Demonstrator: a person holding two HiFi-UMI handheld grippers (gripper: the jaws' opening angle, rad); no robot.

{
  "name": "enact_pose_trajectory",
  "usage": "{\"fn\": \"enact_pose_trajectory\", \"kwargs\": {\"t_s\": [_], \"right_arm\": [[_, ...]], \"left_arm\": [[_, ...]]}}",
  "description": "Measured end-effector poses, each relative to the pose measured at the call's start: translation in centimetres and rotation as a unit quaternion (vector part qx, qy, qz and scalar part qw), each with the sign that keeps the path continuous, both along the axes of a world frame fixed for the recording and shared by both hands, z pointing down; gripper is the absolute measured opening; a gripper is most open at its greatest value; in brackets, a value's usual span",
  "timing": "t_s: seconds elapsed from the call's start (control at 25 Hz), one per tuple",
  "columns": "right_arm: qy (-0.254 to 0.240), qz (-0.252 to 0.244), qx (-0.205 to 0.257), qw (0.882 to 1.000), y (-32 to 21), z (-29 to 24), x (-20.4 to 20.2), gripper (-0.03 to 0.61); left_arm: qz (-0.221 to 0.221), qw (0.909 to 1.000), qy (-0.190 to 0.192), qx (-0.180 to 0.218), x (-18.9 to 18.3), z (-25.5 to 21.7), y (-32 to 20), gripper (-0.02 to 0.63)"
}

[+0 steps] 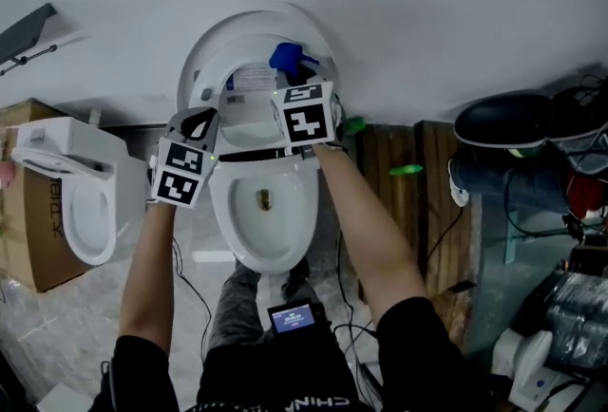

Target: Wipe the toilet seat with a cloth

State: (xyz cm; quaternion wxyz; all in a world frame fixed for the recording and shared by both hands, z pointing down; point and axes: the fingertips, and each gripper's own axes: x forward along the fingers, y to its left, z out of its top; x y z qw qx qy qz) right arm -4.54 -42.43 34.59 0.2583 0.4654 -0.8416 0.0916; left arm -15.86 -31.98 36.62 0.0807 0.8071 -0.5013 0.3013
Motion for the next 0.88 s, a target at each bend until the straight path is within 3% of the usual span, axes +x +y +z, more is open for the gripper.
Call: {"fn": "enact_pose_trajectory", "kwargs": {"t_s": [0.44,0.64,0.88], "right_arm": [[0.003,-0.063,0.012,0.998,0.8,-2.0,-7.4,0.051],[-0.004,-0.074,0.005,0.997,1.3,-1.9,-7.6,0.051],[-0.015,-0.067,0.012,0.998,1.7,-3.5,-5.8,0.051]], "left_arm": [[-0.016,0.9998,-0.004,0.011,-4.2,-2.1,-0.2,0.012],[-0.010,0.9998,-0.006,0.014,-4.6,-2.4,-0.5,0.012],[0.006,0.9999,-0.012,0.001,-2.6,-2.3,-1.3,0.014]]}}
